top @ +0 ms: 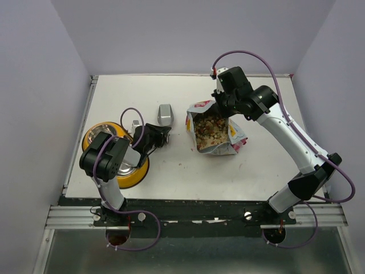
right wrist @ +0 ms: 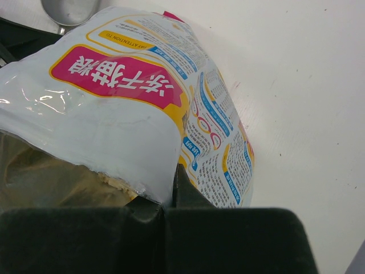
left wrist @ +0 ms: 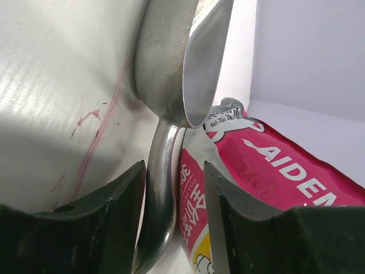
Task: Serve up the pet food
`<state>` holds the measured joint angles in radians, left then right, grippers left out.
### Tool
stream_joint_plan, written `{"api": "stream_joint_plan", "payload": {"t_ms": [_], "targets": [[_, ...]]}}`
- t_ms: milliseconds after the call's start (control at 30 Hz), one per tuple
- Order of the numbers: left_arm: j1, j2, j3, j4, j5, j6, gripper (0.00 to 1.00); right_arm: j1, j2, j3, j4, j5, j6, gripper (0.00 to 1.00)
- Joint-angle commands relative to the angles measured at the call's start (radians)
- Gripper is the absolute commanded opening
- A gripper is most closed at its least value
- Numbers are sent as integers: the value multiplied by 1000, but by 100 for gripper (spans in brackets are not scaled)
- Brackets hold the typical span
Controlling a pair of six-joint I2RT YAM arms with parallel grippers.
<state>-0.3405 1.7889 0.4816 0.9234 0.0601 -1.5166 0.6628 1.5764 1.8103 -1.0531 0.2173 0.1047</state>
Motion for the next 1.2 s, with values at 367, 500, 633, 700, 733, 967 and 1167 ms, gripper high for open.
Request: {"api": "stream_joint_plan", "payload": {"t_ms": [367,500,633,700,733,967,1167], "targets": [[8,90,95,-12,145,21,38,6,-90,80,58,-21,7,1],[11,99,110,-27,165,24,24,6,-90,81,53,-19,12,1],[18,73,150,-112,204,67,5,4,-88,78,47,-18,20,1],[26,40,166,-150,246,90,0,6,-87,80,42,7,27,1],[32,18,160,-164,266,87,0,6,-85,83,39,16,29,1],[58,-308,31,-243,437,-5,0,6,-64,89,68,103,47,1],[55,-735,259,-1188,483,220,0,6,-44,84,126,221,18,1]]}}
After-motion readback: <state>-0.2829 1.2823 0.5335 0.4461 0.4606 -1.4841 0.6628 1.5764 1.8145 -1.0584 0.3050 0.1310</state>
